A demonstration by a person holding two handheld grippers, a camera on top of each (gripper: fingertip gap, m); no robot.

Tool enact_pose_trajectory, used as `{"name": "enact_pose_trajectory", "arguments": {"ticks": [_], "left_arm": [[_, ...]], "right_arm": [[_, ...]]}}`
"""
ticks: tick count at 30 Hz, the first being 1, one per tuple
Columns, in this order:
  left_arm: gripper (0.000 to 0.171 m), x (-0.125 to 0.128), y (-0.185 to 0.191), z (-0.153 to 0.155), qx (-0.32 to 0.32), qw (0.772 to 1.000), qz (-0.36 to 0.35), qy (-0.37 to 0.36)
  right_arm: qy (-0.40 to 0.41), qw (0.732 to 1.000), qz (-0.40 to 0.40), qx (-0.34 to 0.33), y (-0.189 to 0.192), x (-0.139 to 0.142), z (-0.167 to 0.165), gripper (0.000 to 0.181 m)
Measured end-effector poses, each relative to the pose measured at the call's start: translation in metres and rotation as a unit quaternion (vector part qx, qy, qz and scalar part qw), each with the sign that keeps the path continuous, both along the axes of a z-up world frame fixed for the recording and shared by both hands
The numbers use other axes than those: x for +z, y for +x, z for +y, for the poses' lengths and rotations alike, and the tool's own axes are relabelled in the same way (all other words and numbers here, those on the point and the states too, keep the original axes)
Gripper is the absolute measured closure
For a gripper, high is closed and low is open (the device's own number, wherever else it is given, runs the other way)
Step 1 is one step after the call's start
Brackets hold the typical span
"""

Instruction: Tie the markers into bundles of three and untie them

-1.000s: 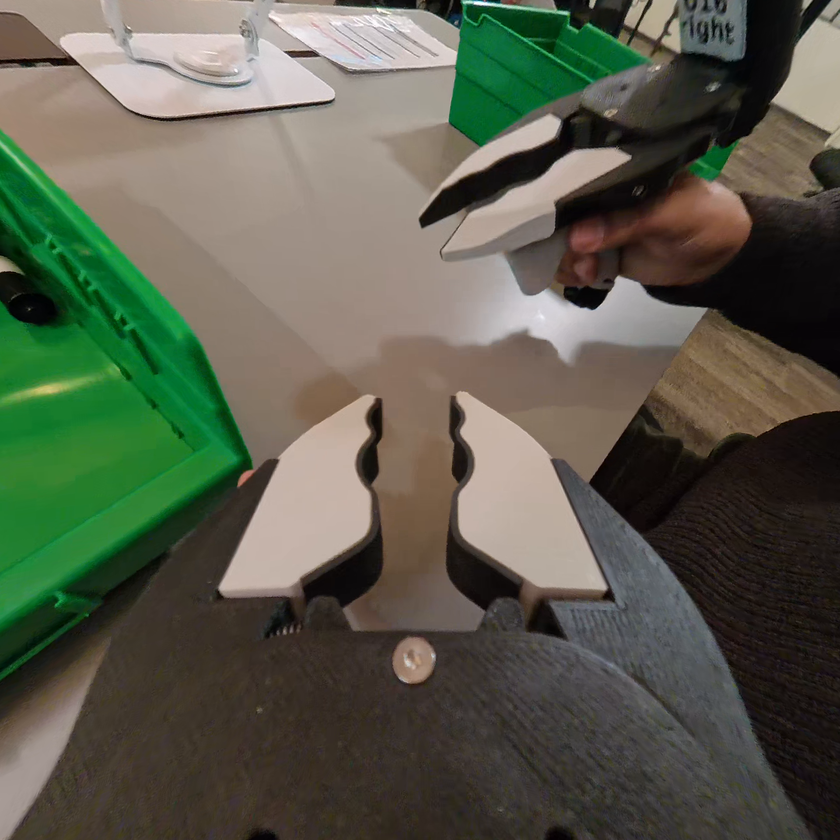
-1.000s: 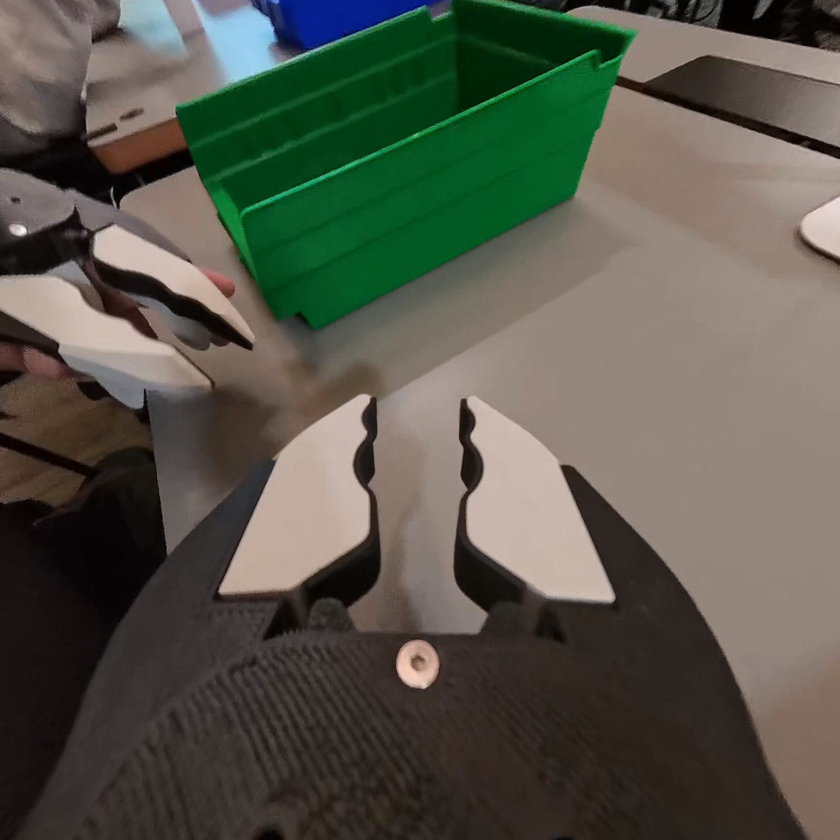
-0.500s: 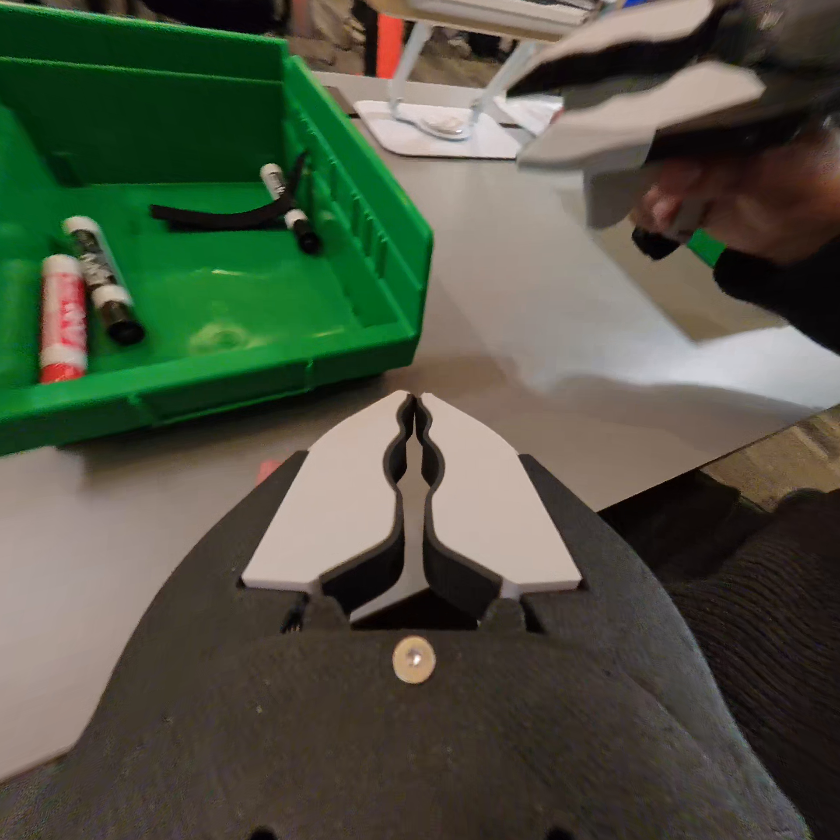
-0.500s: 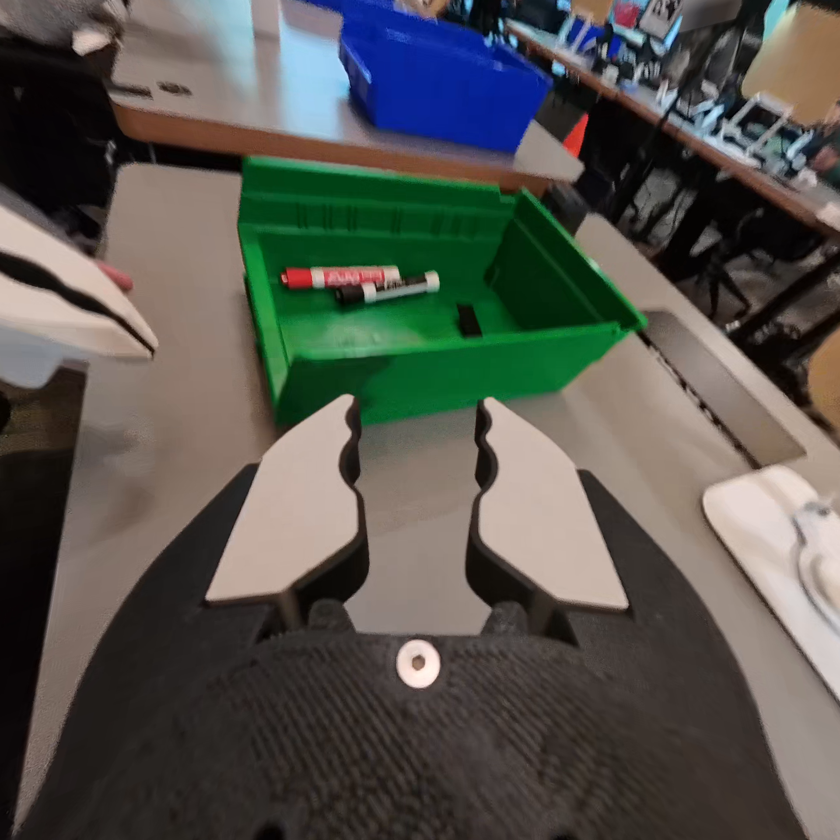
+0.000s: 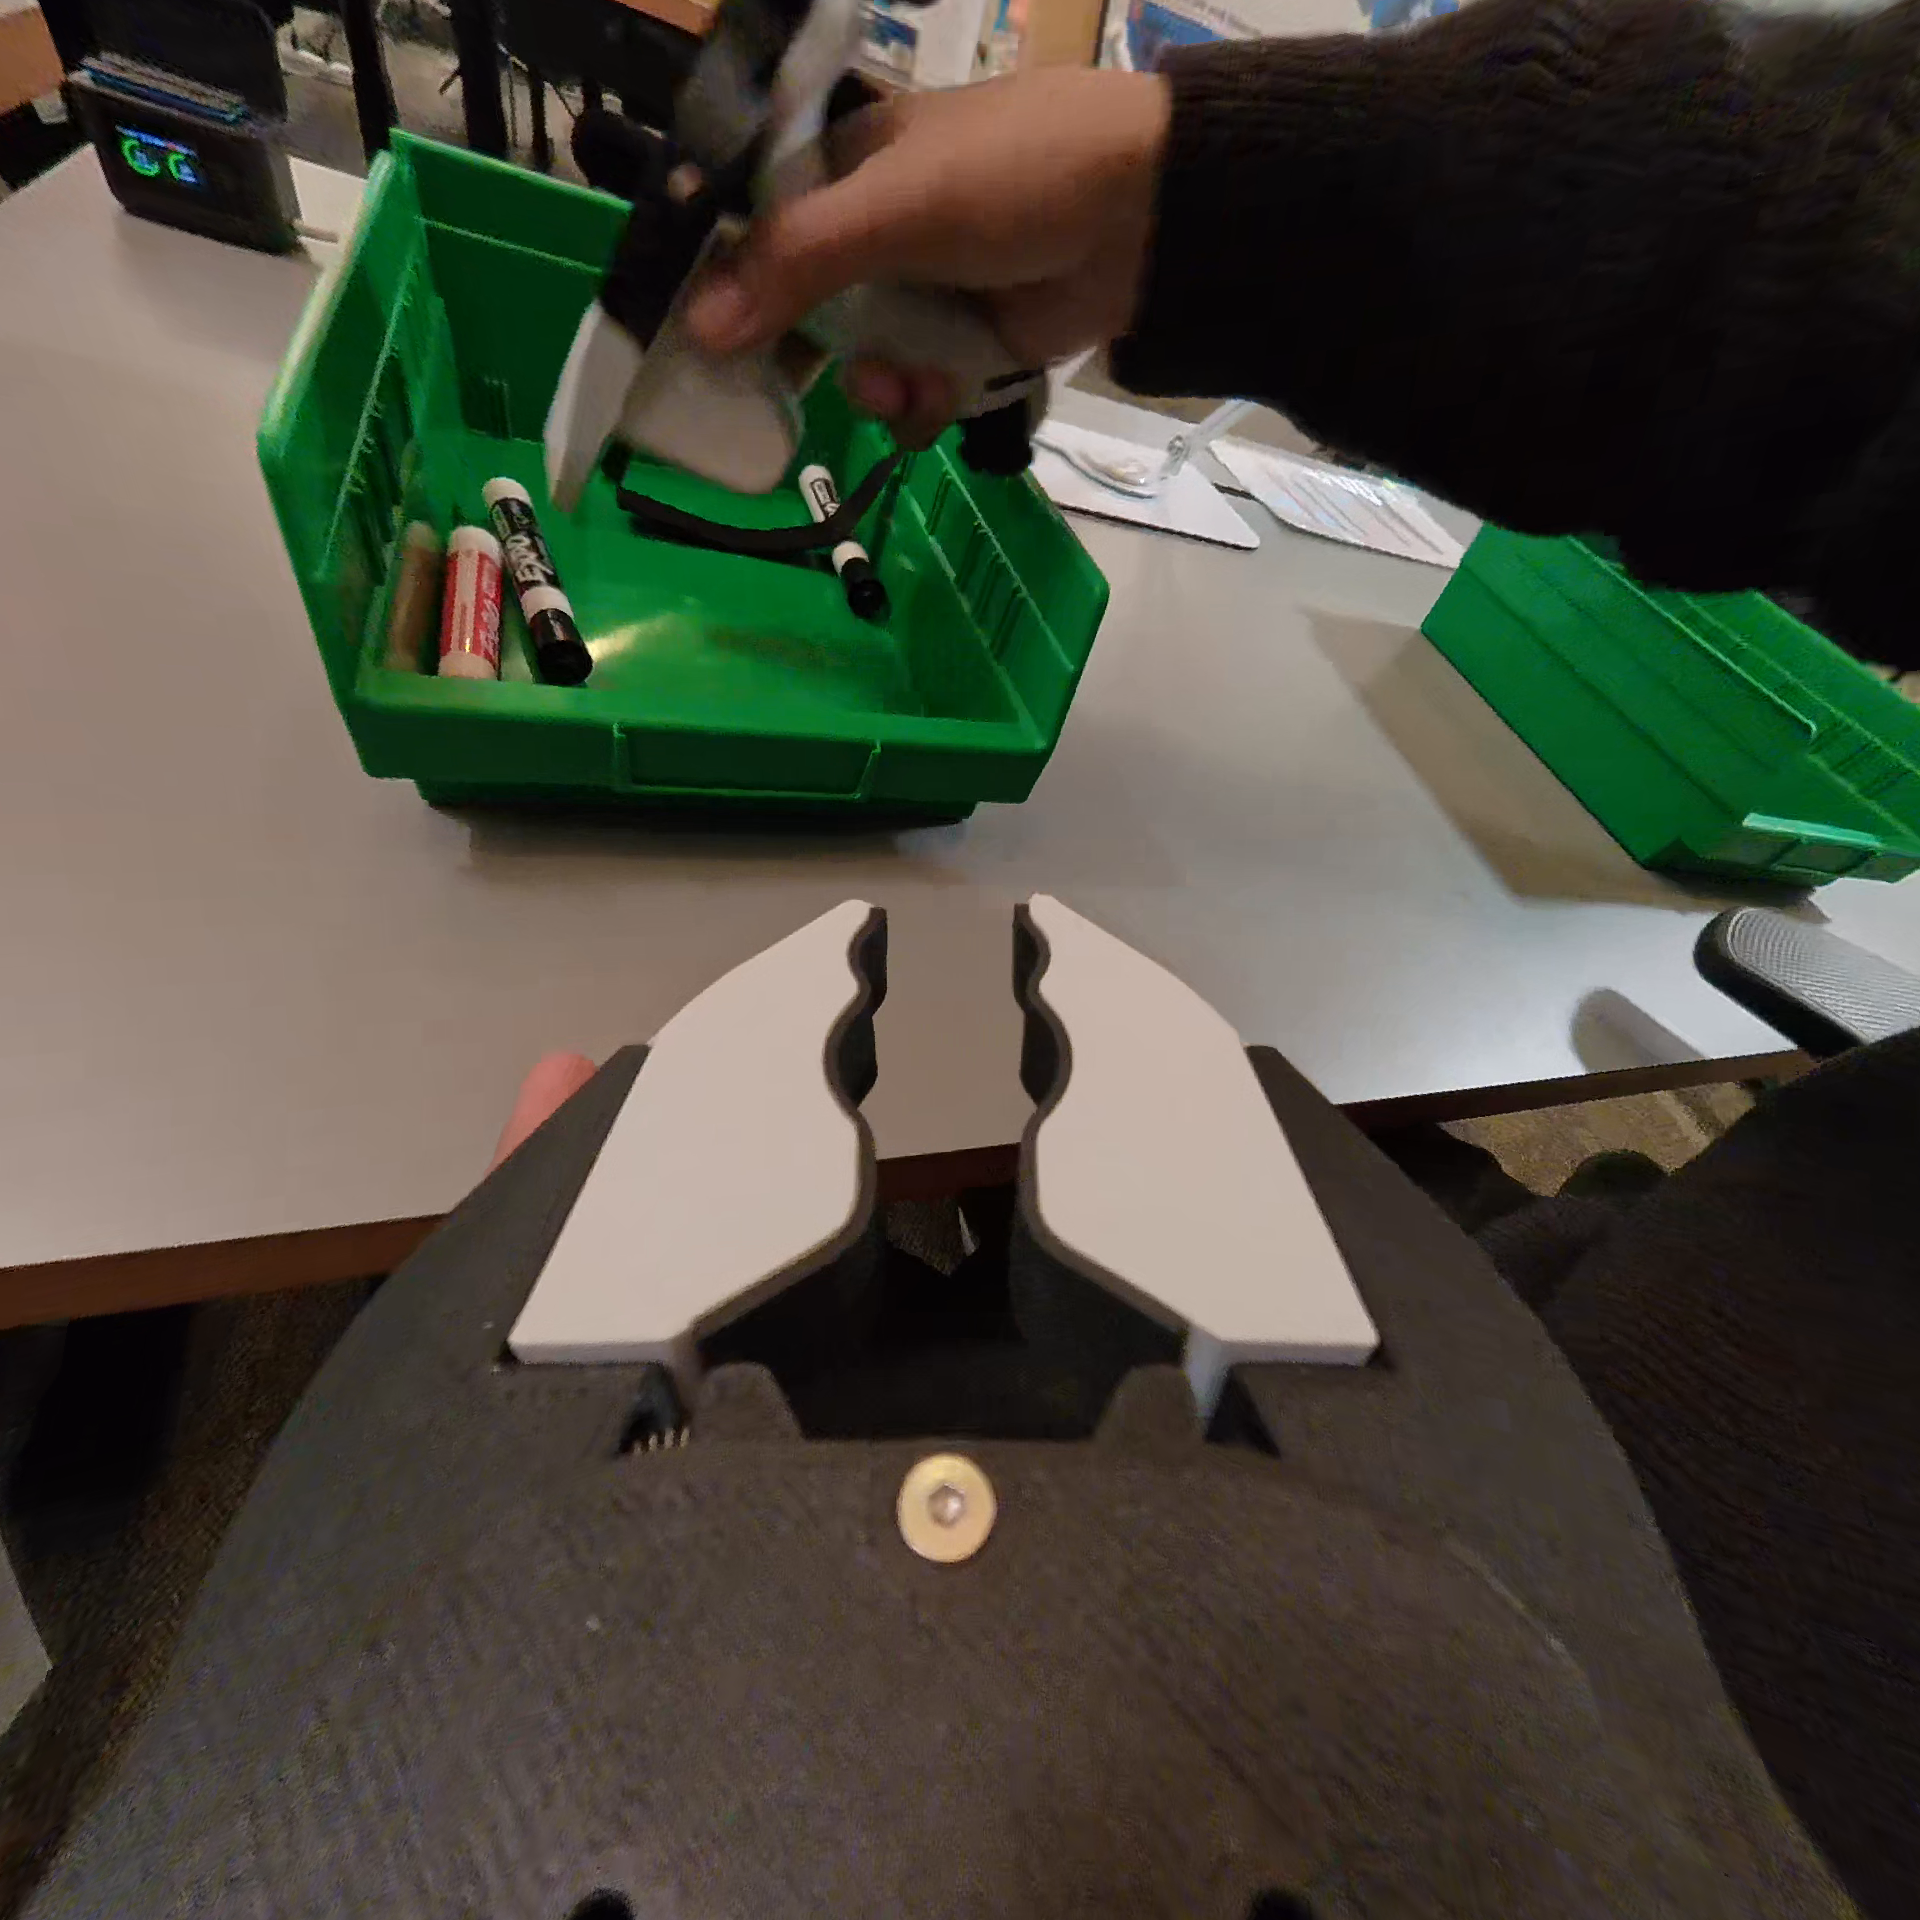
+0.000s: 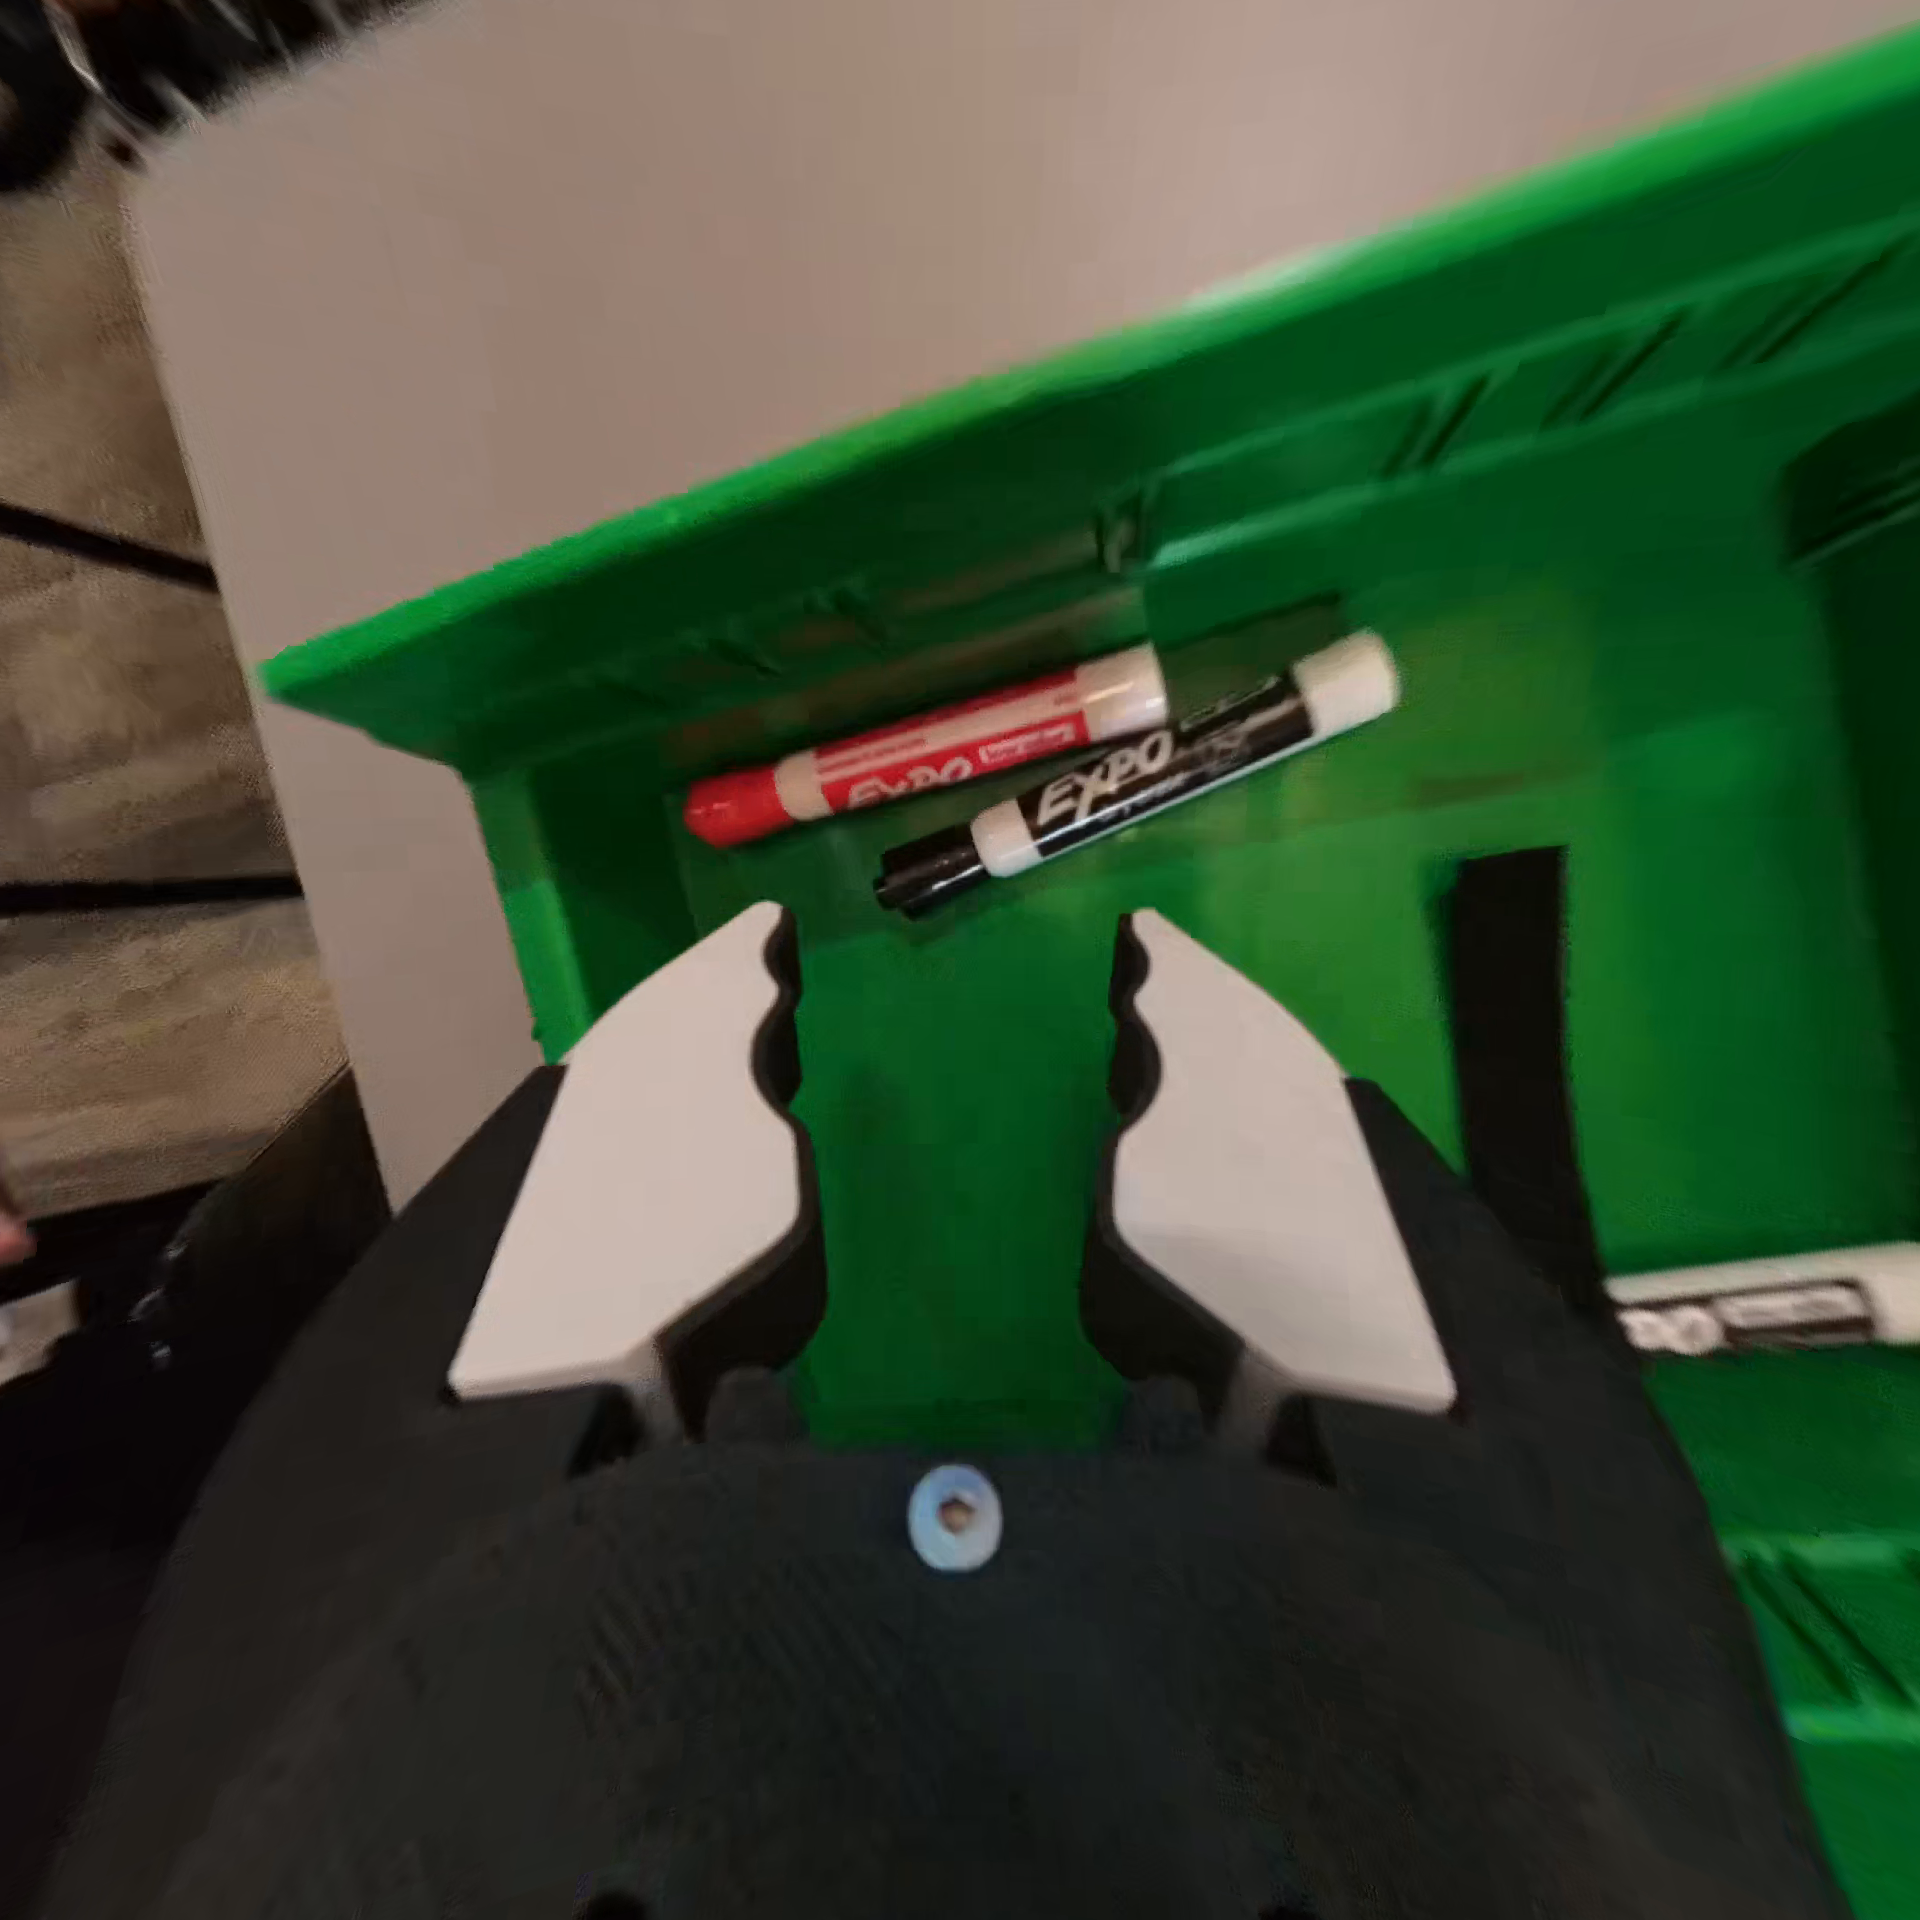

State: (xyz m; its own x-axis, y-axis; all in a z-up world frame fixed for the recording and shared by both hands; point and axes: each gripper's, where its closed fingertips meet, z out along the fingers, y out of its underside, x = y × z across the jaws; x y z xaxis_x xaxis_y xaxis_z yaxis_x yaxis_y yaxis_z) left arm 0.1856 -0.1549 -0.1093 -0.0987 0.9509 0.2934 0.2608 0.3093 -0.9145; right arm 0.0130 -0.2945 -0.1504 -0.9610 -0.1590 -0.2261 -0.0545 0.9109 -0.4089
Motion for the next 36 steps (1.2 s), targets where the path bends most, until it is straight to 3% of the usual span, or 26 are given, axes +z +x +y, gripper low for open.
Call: {"name": "enact_pose_trajectory", "arguments": {"ticks": [3, 6, 8, 12, 15, 21, 29, 33, 36], "left_arm": [[0.146, -0.008, -0.004, 0.007, -0.016, 1.000, -0.017, -0.019], [0.142, -0.014, -0.008, 0.016, -0.039, 0.998, -0.030, -0.030], [0.140, -0.014, -0.009, 0.019, -0.050, 0.998, -0.032, -0.037], [0.137, -0.013, -0.009, 0.021, -0.059, 0.997, -0.034, -0.041], [0.135, -0.014, -0.009, 0.025, -0.071, 0.996, -0.037, -0.032], [0.134, -0.019, -0.014, 0.033, -0.094, 0.994, -0.047, -0.025], [0.133, -0.030, -0.039, 0.067, -0.181, 0.981, -0.065, -0.035], [0.131, -0.028, -0.061, 0.101, -0.252, 0.966, -0.054, 0.009], [0.128, -0.017, -0.082, 0.130, -0.302, 0.947, -0.032, 0.102]], "right_arm": [[0.073, 0.997, -0.015, -0.014, 0.011, -0.031, -0.005, 0.121], [0.091, 0.993, 0.076, 0.007, -0.002, -0.052, -0.008, 0.124], [0.085, 0.989, 0.115, 0.023, -0.009, -0.055, -0.008, 0.139], [0.122, 0.987, 0.096, 0.035, -0.017, -0.050, 0.011, 0.152], [0.096, 0.988, 0.111, 0.040, -0.031, -0.028, 0.022, 0.157], [-0.019, 0.996, 0.068, 0.046, -0.022, 0.046, 0.062, 0.161], [-0.192, 0.981, -0.008, -0.006, -0.021, 0.125, 0.159, 0.162], [-0.244, 0.967, -0.045, -0.057, -0.023, 0.134, 0.224, 0.162], [-0.271, 0.955, -0.074, -0.090, -0.019, 0.126, 0.269, 0.162]]}}
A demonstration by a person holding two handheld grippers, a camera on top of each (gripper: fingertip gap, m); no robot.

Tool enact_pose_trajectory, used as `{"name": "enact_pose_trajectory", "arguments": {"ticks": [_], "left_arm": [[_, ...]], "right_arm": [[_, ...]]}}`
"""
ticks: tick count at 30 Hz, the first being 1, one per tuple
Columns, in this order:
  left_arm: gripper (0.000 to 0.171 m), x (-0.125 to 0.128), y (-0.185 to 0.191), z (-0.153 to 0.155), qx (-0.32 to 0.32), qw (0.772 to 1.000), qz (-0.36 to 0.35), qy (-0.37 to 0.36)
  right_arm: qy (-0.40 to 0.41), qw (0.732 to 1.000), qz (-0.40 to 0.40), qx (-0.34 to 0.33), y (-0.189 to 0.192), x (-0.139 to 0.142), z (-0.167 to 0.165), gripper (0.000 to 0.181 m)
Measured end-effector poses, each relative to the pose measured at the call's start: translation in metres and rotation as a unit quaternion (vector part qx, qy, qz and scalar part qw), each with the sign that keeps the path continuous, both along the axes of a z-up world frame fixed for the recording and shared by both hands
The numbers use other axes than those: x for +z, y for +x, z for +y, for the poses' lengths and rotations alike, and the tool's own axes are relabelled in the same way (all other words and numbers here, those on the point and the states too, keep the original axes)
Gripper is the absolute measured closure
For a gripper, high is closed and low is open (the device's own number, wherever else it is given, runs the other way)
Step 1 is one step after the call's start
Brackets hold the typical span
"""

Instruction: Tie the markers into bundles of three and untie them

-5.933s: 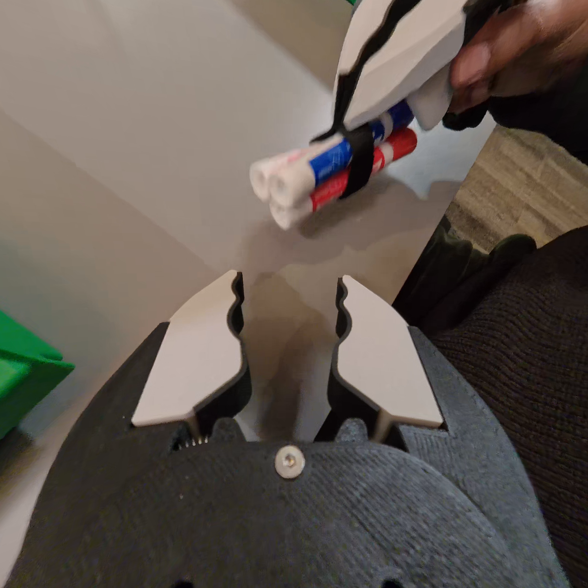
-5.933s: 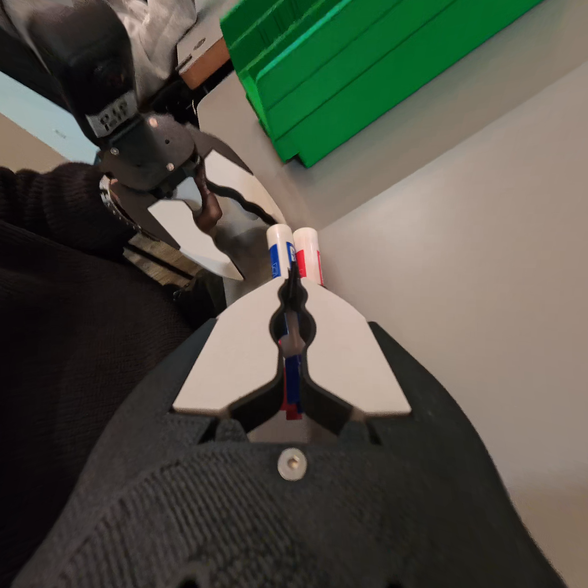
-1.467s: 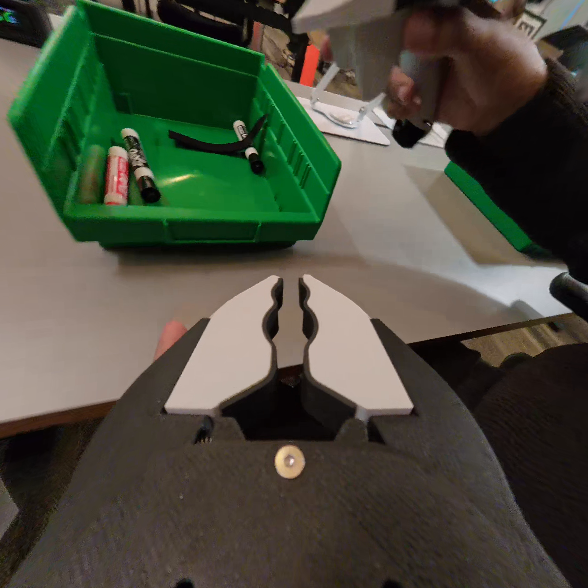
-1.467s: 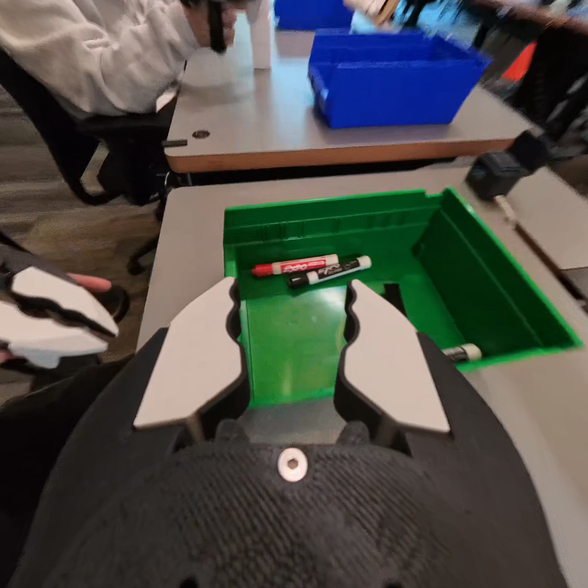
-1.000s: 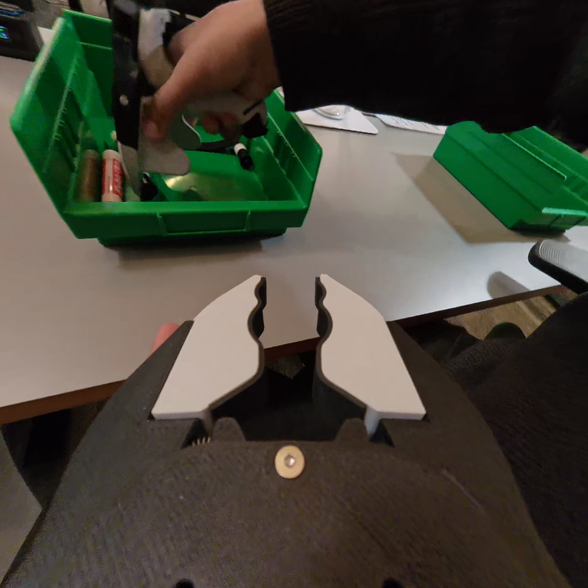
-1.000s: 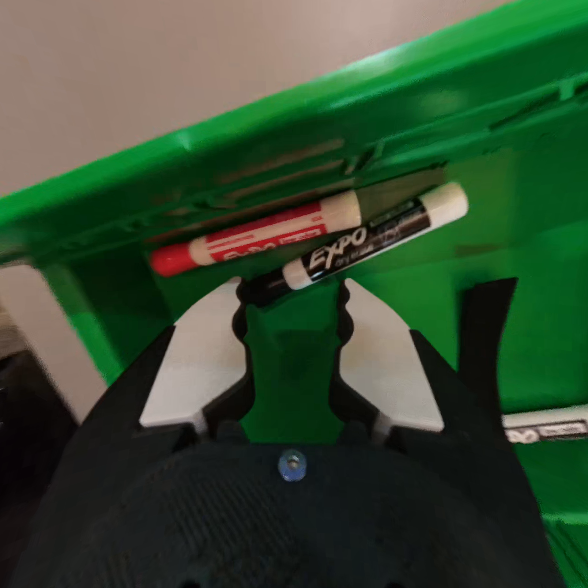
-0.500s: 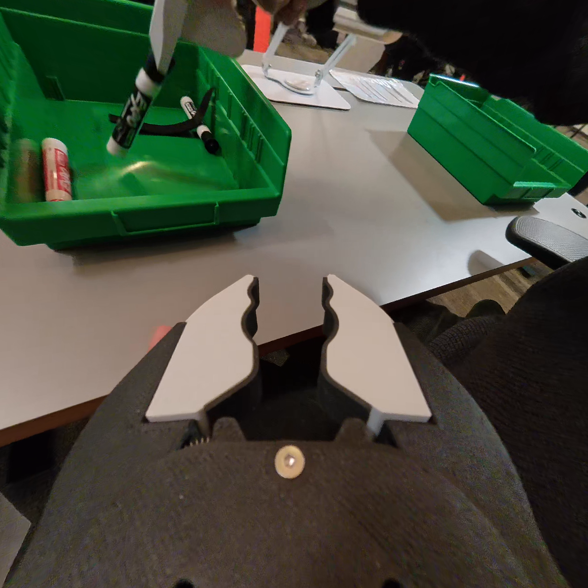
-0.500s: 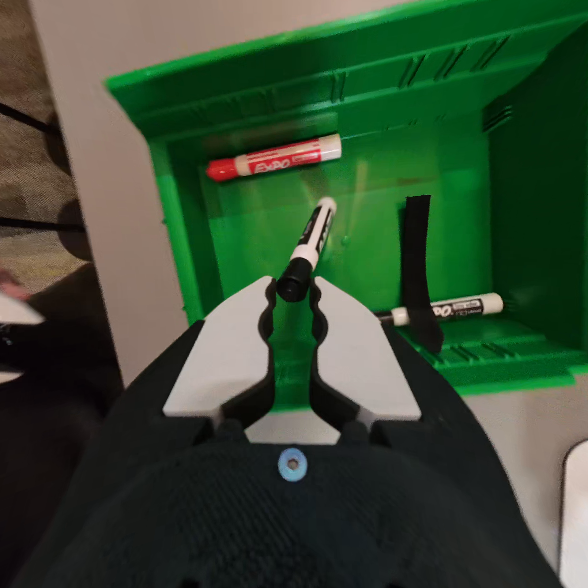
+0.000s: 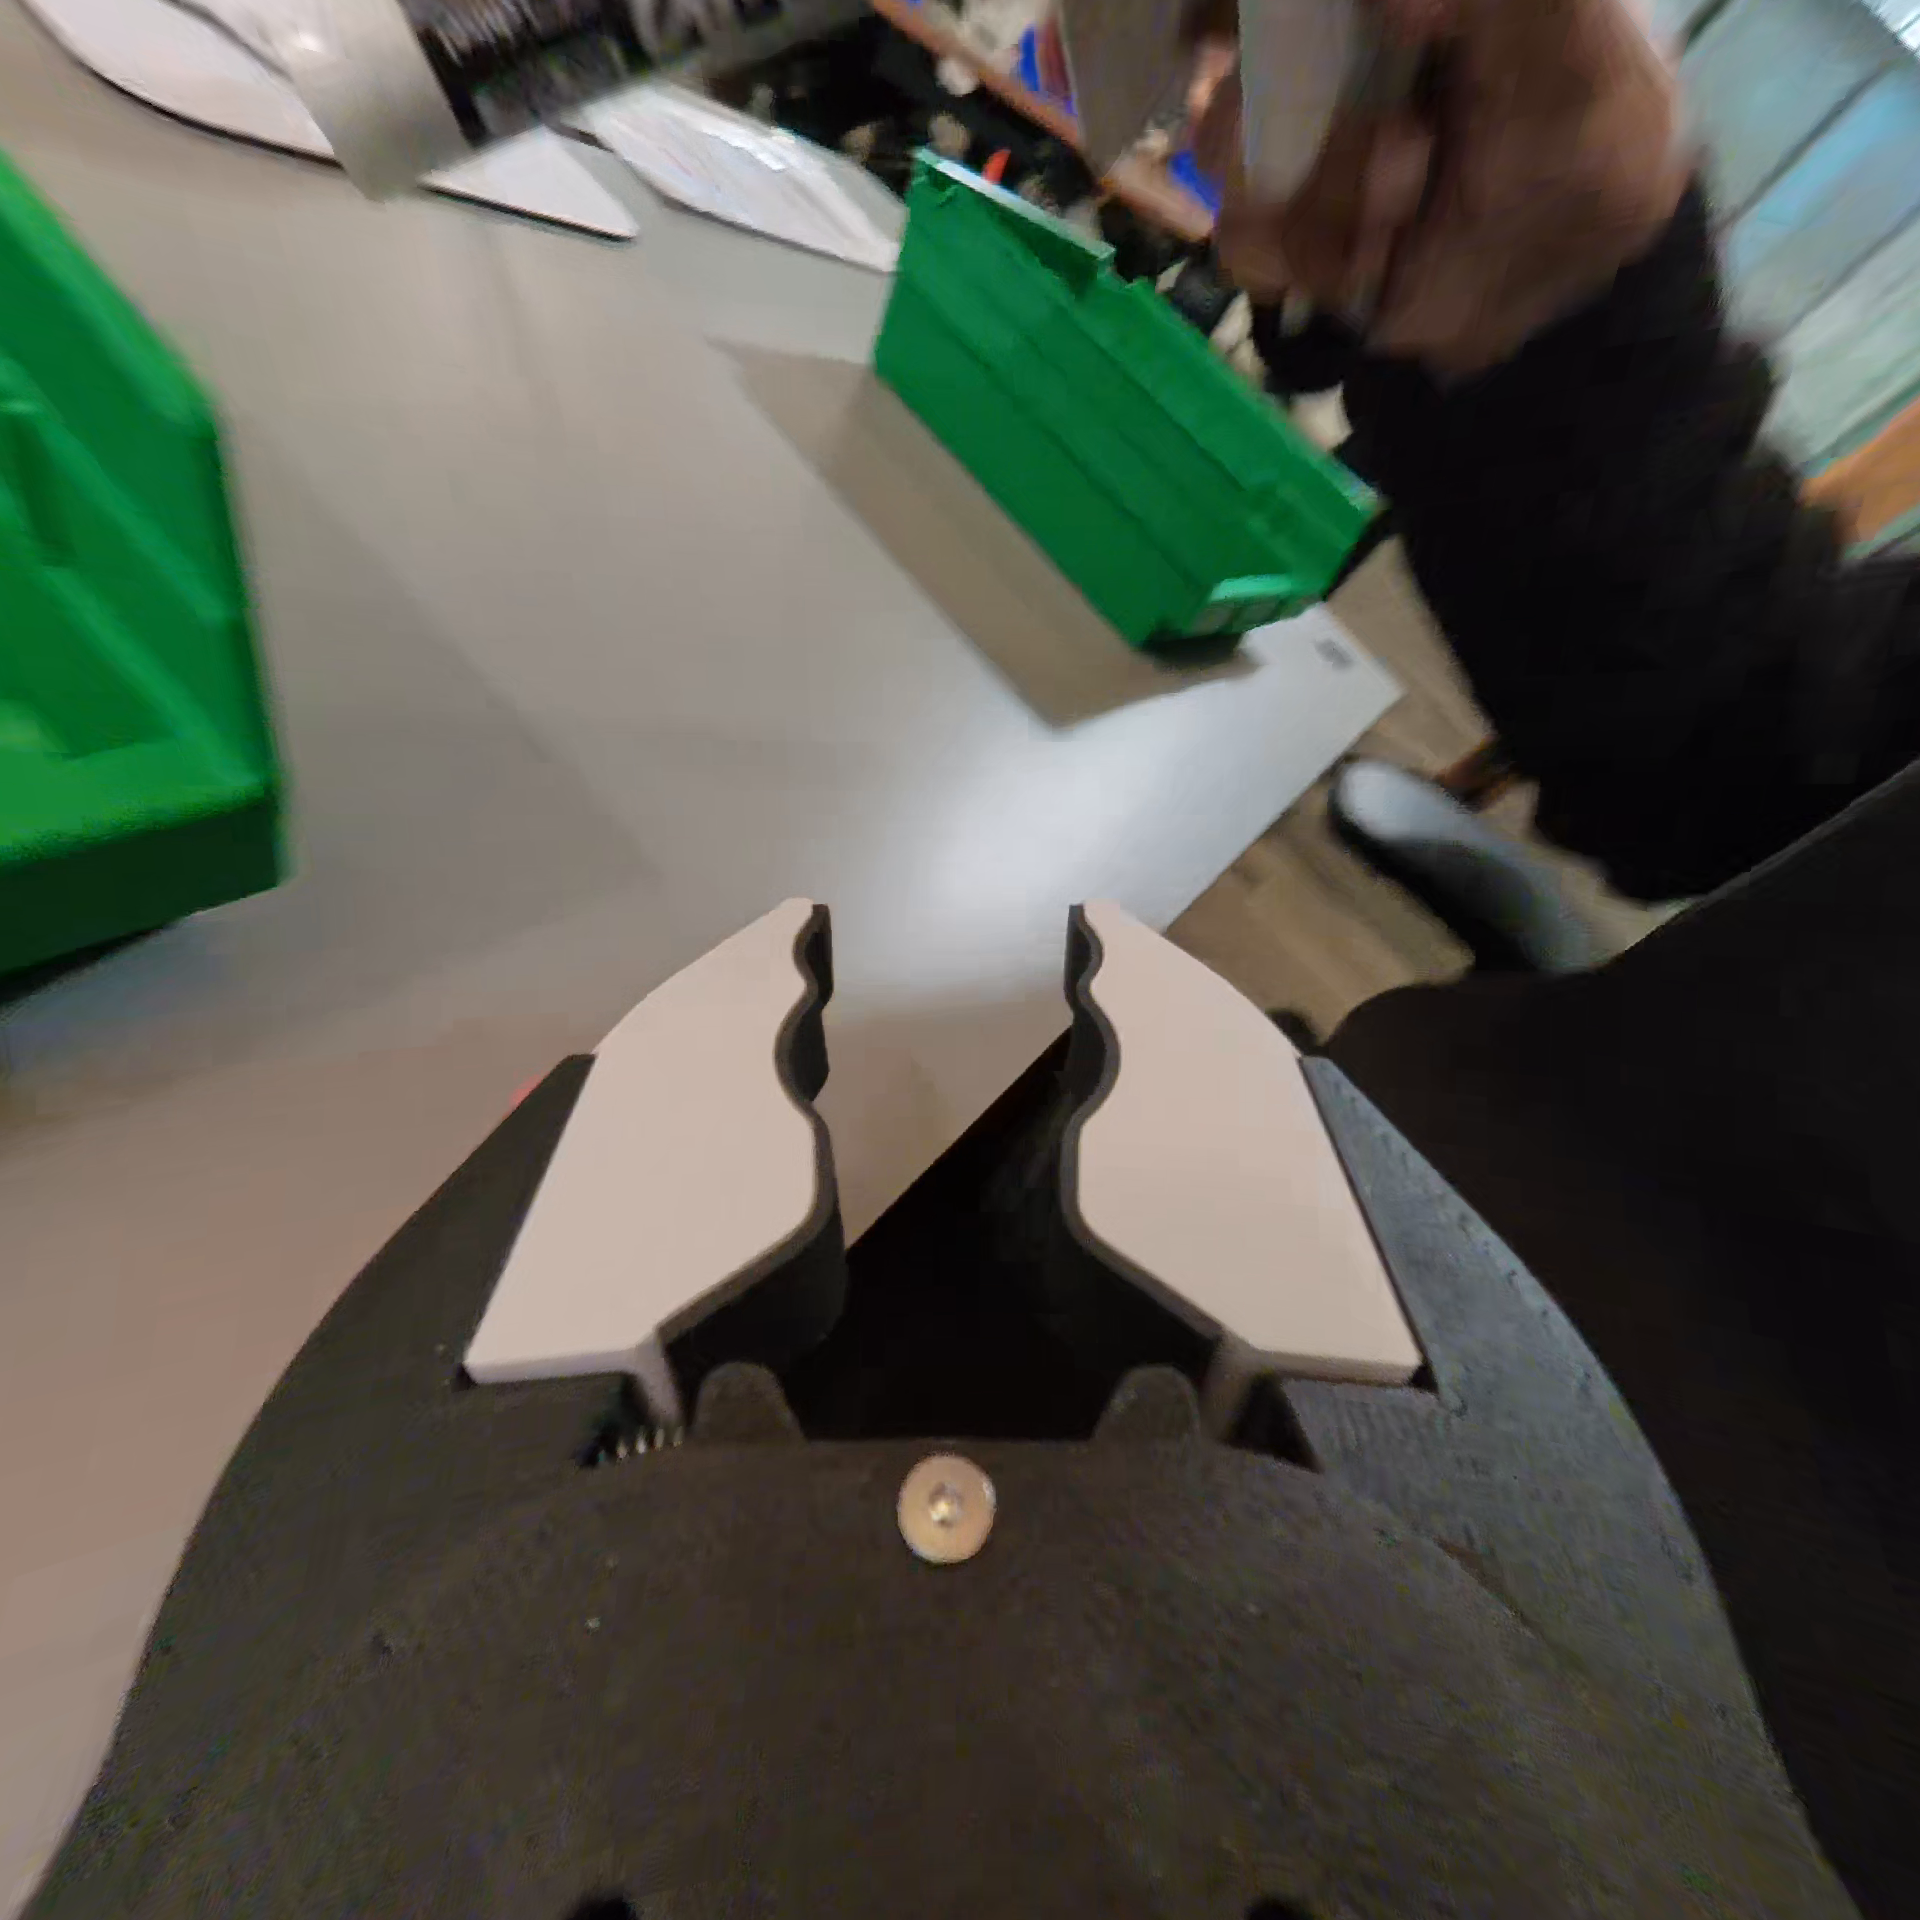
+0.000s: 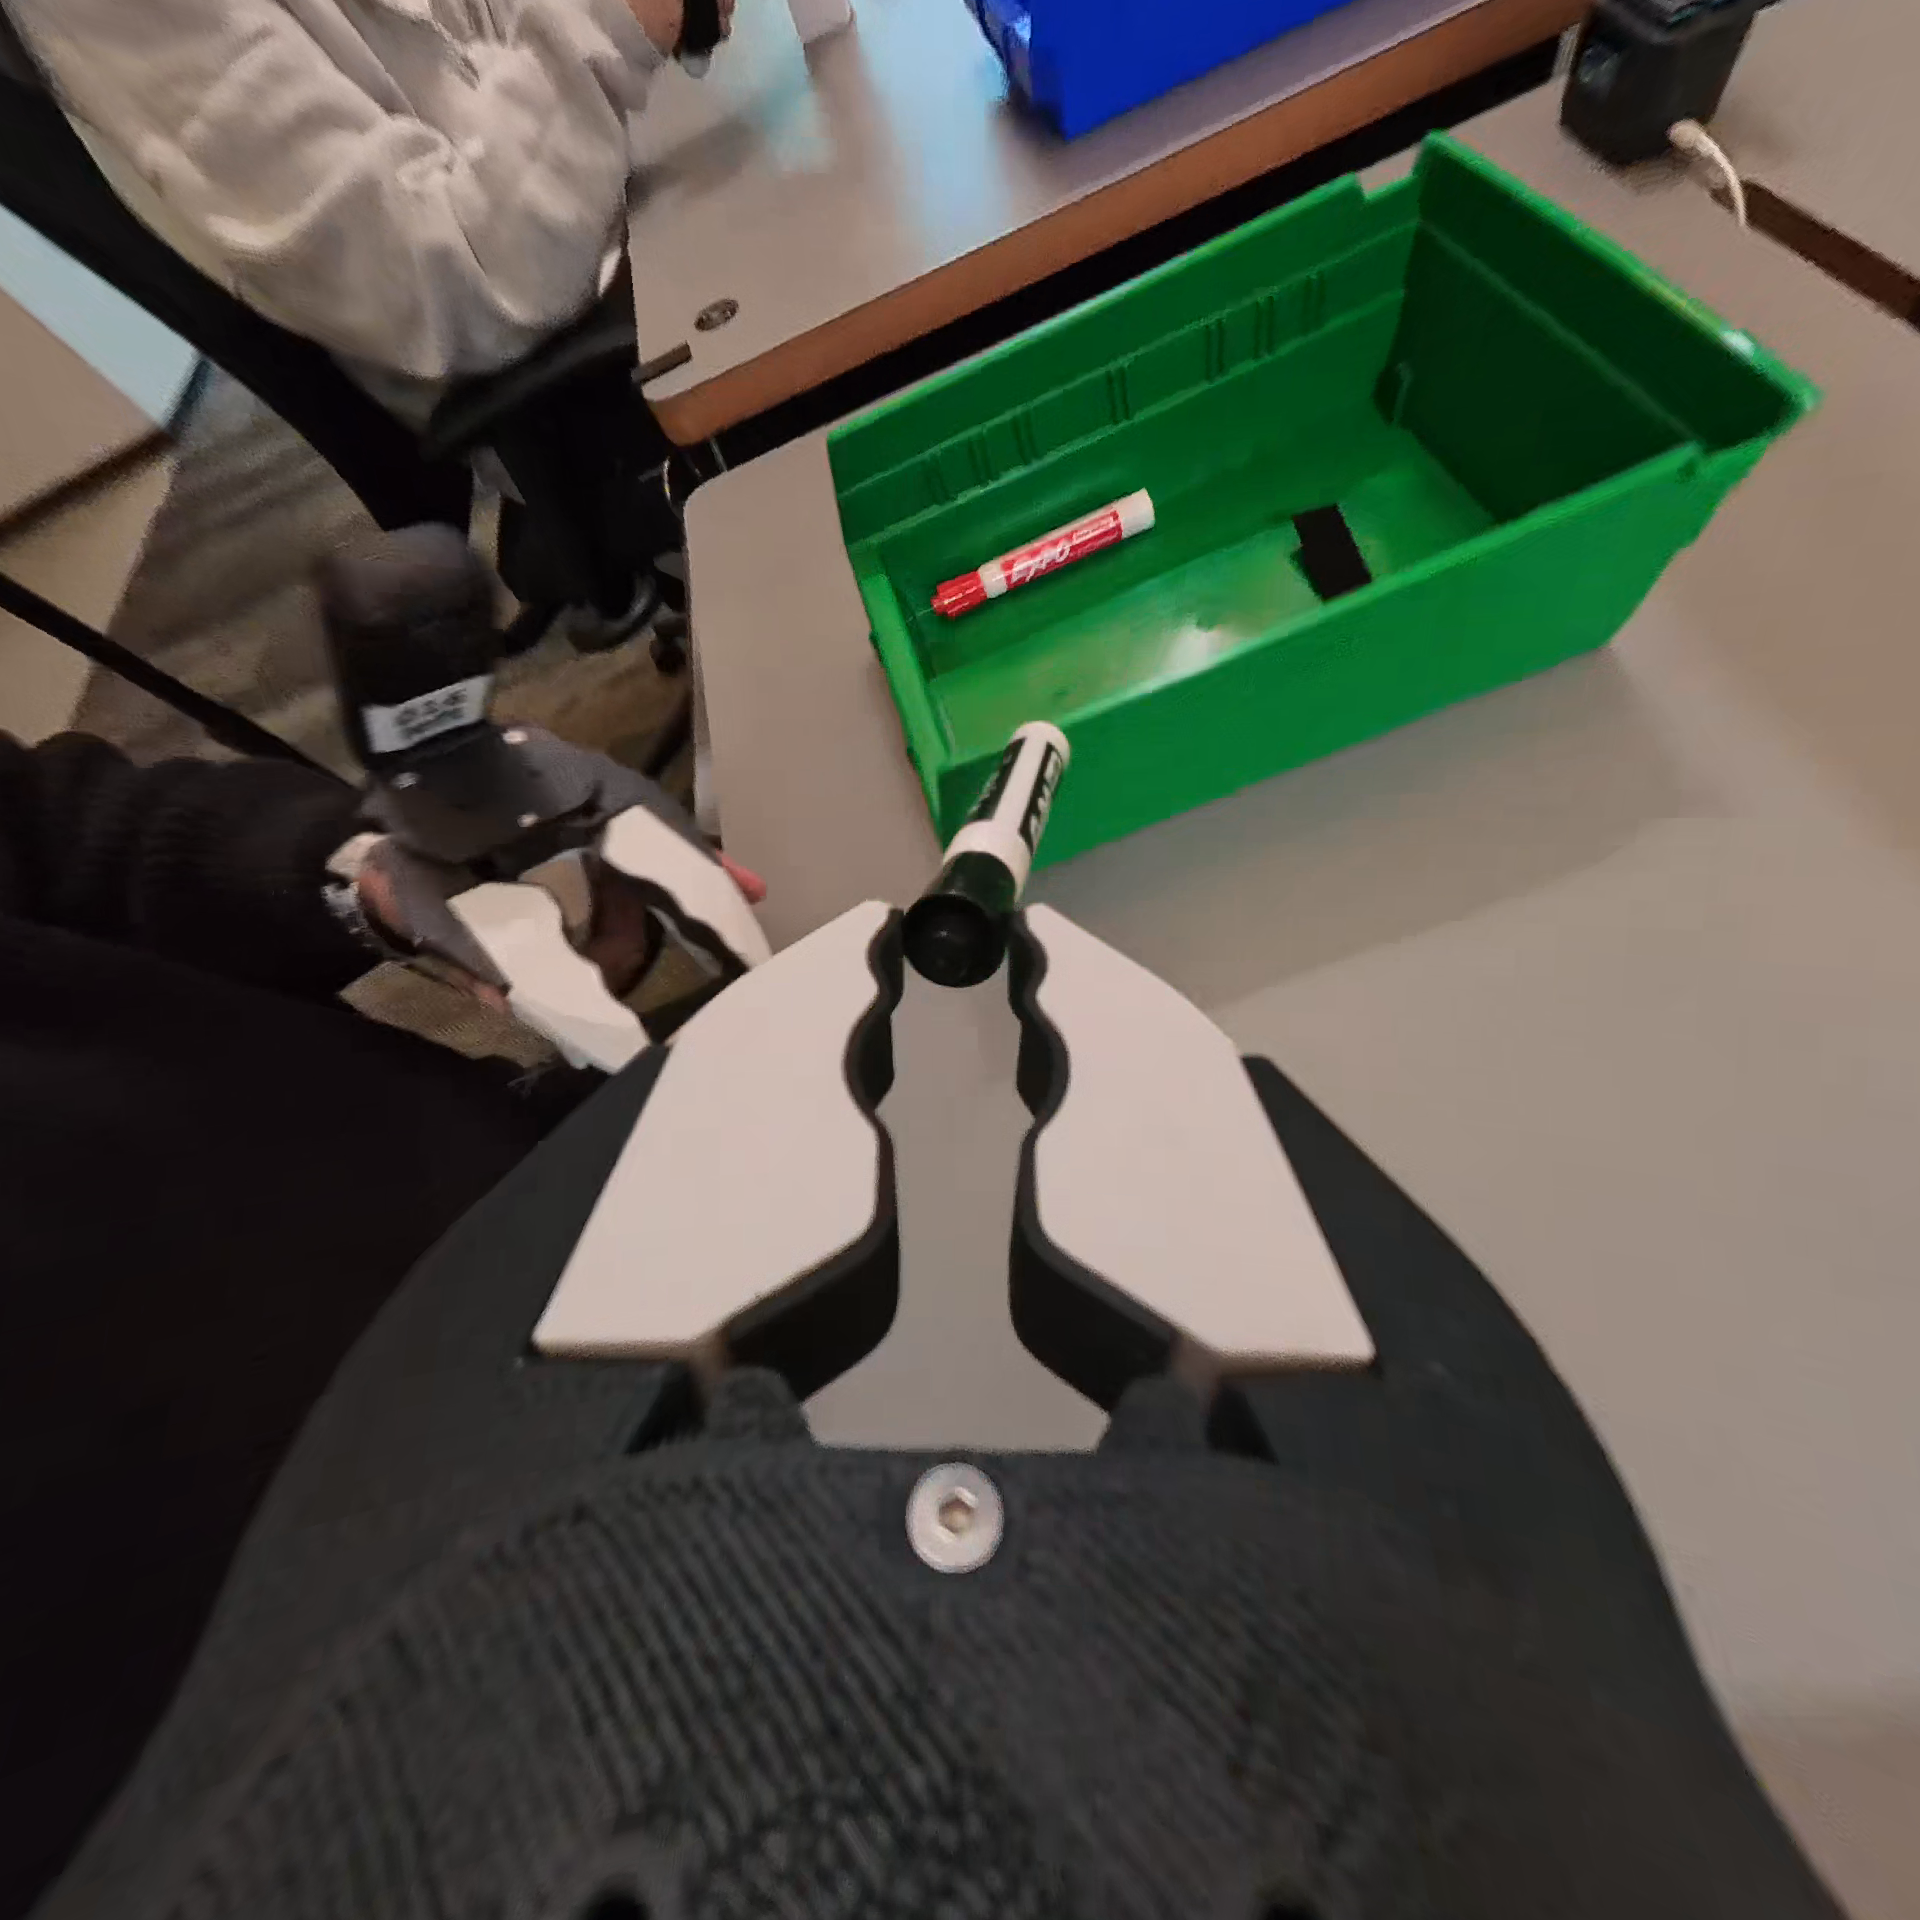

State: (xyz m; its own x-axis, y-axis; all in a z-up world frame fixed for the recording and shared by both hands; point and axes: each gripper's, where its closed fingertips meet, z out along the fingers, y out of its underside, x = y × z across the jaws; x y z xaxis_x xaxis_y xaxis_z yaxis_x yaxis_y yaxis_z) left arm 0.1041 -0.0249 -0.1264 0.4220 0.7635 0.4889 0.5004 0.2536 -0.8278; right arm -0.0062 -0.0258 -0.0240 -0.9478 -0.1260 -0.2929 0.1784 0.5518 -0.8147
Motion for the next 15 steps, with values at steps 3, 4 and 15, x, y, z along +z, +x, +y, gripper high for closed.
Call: {"name": "enact_pose_trajectory", "arguments": {"ticks": [3, 4, 15], "left_arm": [[0.124, 0.006, -0.021, 0.026, -0.051, 0.990, -0.042, 0.122], [0.123, 0.005, -0.027, 0.033, -0.067, 0.983, -0.062, 0.158], [0.137, 0.012, -0.082, 0.080, -0.125, 0.952, -0.091, 0.264]], "right_arm": [[-0.022, 0.999, -0.038, -0.021, 0.008, -0.018, 0.034, 0.162], [-0.028, 0.998, -0.052, -0.026, 0.012, -0.026, 0.044, 0.162], [-0.011, 0.998, -0.023, -0.054, 0.028, -0.086, 0.114, 0.162]]}}
